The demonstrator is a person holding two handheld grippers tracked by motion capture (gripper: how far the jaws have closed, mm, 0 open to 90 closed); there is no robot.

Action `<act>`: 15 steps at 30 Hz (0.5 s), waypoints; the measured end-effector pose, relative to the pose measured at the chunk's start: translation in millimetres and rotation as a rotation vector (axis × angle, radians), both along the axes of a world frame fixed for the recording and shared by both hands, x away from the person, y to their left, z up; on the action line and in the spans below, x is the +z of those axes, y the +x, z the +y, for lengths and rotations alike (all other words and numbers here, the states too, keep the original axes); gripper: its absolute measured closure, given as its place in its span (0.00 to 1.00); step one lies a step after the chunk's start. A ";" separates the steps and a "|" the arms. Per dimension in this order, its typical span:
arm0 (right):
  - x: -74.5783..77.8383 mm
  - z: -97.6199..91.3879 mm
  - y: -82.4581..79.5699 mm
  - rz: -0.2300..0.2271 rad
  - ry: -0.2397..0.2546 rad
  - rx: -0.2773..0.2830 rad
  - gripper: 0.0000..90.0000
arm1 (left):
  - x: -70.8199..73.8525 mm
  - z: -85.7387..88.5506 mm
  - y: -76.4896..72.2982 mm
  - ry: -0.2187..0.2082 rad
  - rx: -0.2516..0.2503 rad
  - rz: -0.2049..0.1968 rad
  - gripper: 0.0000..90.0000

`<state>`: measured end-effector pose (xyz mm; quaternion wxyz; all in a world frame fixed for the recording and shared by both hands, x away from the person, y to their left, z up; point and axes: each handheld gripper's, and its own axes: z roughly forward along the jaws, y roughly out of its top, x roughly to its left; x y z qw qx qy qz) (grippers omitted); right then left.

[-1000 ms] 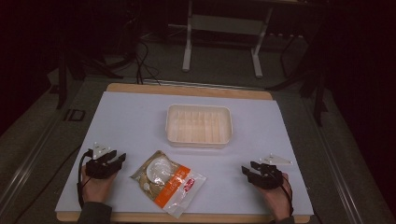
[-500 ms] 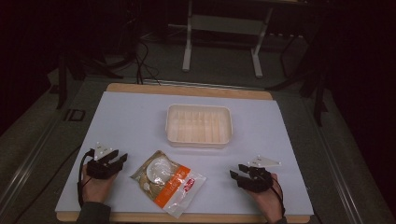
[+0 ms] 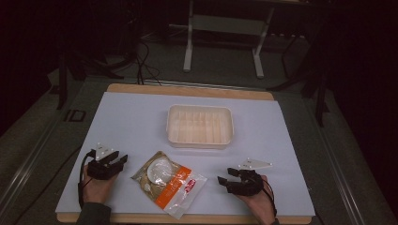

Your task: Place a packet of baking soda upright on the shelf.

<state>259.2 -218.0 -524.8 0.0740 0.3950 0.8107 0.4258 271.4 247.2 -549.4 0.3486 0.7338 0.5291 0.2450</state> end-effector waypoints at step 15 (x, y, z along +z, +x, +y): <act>-5.7 35.4 -8.2 0.043 0.029 0.068 0.35 | -0.9 -0.8 -0.2 0.007 -0.003 -0.023 0.63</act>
